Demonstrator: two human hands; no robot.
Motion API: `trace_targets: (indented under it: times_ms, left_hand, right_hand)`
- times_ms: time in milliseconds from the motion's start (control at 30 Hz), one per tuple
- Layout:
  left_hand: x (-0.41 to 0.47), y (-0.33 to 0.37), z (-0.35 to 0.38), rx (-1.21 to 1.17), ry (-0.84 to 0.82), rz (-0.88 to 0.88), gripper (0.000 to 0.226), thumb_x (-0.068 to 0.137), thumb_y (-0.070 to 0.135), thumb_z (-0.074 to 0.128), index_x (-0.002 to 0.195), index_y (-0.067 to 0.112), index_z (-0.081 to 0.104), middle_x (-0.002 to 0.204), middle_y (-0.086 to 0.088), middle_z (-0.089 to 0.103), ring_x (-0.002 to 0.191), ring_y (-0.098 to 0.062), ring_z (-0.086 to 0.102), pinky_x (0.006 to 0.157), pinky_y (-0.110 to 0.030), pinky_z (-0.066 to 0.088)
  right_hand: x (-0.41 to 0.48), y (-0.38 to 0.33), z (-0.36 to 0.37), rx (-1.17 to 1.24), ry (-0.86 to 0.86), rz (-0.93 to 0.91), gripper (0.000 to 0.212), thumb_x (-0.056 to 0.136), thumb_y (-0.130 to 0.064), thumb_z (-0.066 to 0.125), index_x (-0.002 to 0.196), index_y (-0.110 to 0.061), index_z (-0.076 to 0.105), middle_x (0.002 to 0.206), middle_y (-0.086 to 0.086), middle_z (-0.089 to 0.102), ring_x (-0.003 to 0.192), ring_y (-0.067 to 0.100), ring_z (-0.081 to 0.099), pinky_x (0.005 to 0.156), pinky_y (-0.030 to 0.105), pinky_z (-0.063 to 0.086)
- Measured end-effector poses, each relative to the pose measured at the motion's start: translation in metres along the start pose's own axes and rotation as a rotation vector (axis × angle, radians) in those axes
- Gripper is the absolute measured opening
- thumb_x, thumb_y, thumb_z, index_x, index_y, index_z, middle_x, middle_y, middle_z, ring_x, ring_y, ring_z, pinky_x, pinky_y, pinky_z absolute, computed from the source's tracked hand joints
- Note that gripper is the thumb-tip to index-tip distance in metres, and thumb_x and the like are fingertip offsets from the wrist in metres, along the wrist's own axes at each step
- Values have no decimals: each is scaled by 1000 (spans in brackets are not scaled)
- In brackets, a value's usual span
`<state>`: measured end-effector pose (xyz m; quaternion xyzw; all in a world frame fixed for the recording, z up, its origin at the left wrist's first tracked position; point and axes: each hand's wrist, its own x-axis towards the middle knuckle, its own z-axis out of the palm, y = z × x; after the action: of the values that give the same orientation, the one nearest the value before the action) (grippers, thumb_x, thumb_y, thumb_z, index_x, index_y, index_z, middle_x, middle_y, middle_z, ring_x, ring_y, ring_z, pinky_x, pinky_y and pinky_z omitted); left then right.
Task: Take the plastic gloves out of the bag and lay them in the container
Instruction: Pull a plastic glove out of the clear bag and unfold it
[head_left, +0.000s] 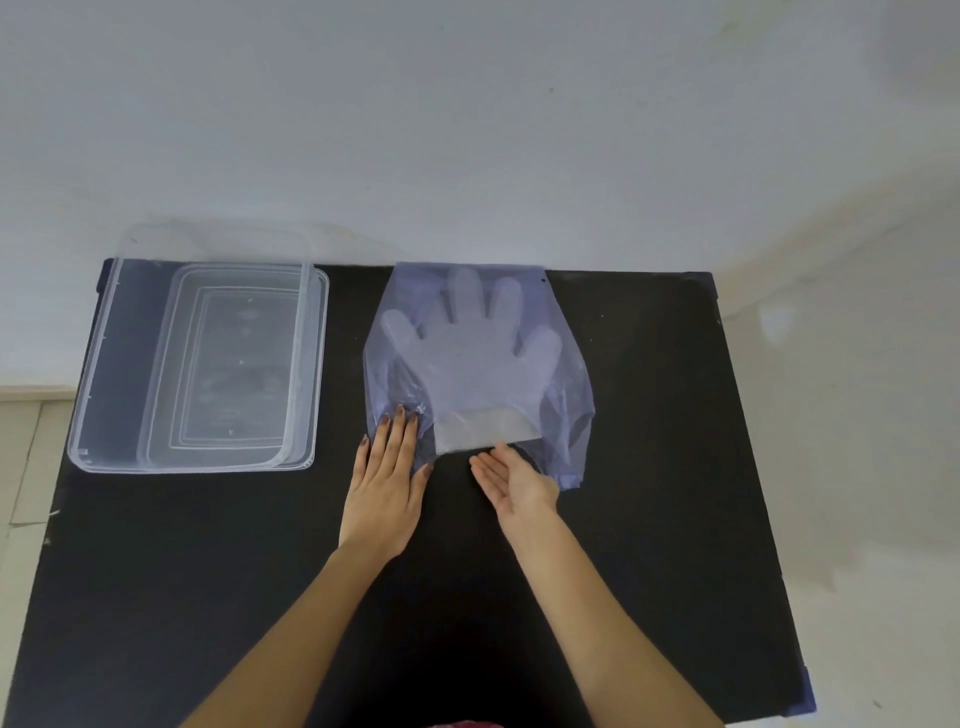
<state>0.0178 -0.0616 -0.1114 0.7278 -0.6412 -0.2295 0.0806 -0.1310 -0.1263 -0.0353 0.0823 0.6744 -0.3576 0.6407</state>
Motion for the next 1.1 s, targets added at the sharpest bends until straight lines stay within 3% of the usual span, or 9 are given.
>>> trace_targets:
  times_ms: [100,233,367,567,767,900,1033,1100]
  left_hand:
    - [1,1,1,-3,1,3,62,99,46,9,153,22,-8,162,6,-12,148,-9,-15,122,-39,0]
    - [0,-1,2,-2,4,5,61,100,44,12,154,22,-6,162,6,-11,148,-10,-13,122,-39,0]
    - [0,-1,2,-5,8,0,61,100,44,12,154,22,-7,162,7,-12,148,-9,-14,122,-39,0]
    - [-1,0,2,8,17,-3,61,100,44,13,154,21,-5,162,6,-10,148,-9,-13,122,-37,-1]
    - [0,0,2,20,9,6,61,100,43,15,154,20,-4,163,4,-8,148,-11,-12,121,-38,-1]
    - [-1,-2,3,28,4,3,62,100,43,14,154,20,-4,163,4,-9,149,-11,-12,121,-38,0]
    - [0,-2,3,53,-5,5,63,101,42,19,154,20,-7,162,3,-11,148,-12,-14,121,-39,0]
    - [0,-1,3,89,0,8,65,100,43,19,154,18,-6,163,2,-9,149,-14,-12,121,-40,0]
  right_hand:
    - [2,1,8,11,-13,9,17,86,-3,70,98,6,64,94,24,71,88,32,72,83,39,58]
    - [-1,-1,14,70,-13,3,8,86,-3,69,90,2,64,87,22,72,81,29,72,80,40,59]
    - [-4,-4,17,106,-47,-9,20,88,-6,67,105,5,64,94,24,72,84,31,73,76,38,60]
    - [-3,-5,20,154,-13,-20,30,90,-5,65,118,5,57,107,26,68,92,34,69,83,42,58]
    - [-6,-2,25,101,2,-122,9,93,-3,60,101,-3,59,115,20,66,108,32,66,92,40,55]
    - [-8,-3,31,97,-2,-116,7,88,-1,66,92,-3,60,99,17,69,99,31,70,89,41,57]
    - [-4,-6,32,76,26,-156,21,85,6,67,105,11,63,96,20,71,86,31,73,72,35,63]
    - [-6,-5,27,77,29,-149,23,84,7,67,106,10,63,96,20,71,86,31,74,74,36,62]
